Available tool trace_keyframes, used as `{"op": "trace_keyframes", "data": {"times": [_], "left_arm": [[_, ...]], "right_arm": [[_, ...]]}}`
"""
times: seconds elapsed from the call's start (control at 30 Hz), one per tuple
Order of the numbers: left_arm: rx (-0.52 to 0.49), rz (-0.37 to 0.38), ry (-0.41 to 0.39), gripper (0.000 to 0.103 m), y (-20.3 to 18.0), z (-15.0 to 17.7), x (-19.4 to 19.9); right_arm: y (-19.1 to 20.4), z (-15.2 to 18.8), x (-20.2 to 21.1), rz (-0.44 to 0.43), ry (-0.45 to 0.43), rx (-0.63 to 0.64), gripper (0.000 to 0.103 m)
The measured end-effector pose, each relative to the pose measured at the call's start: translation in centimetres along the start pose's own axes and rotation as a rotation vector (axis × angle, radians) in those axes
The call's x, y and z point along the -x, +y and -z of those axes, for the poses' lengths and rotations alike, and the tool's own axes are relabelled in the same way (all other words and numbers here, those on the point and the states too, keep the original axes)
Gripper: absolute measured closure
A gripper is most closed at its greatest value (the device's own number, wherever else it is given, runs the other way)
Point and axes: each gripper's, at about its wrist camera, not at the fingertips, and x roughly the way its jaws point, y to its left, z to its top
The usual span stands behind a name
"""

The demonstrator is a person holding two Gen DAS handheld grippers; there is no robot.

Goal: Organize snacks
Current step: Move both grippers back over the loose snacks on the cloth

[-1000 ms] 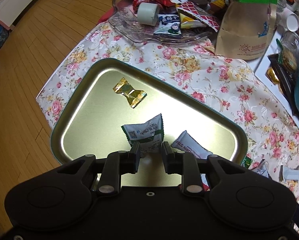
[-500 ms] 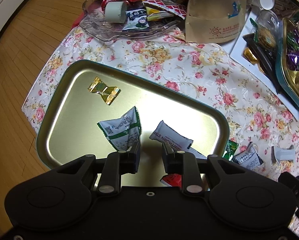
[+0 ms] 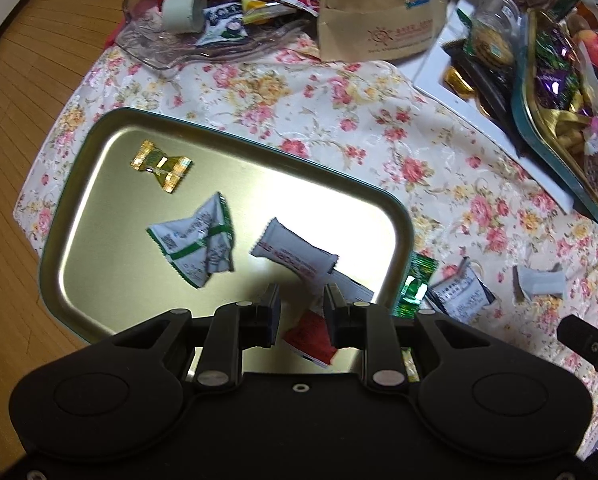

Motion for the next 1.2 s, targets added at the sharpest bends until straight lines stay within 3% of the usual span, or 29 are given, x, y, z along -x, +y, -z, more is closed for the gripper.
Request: {"op": "trace_keyframes", "data": {"times": [0.6, 0.87, 1.2], "left_arm": [[-0.174, 0.098, 0.004, 0.069, -8.5, 1.2, 0.3], [-0.291, 0.087, -0.028, 0.069, -12.3, 0.7, 1.1], [-0.288, 0.121, -0.062, 0.069, -11.7, -1.0, 1.7]], "right_arm": [[-3.1, -0.8, -0.4, 0.049, 0.024, -0.096, 0.055], [-4.6, -1.4, -0.6, 0.058, 0.032, -0.151, 0.055], [-7.6, -1.9, -0.8, 0.024, 0.024, -0.266, 0.055]]}}
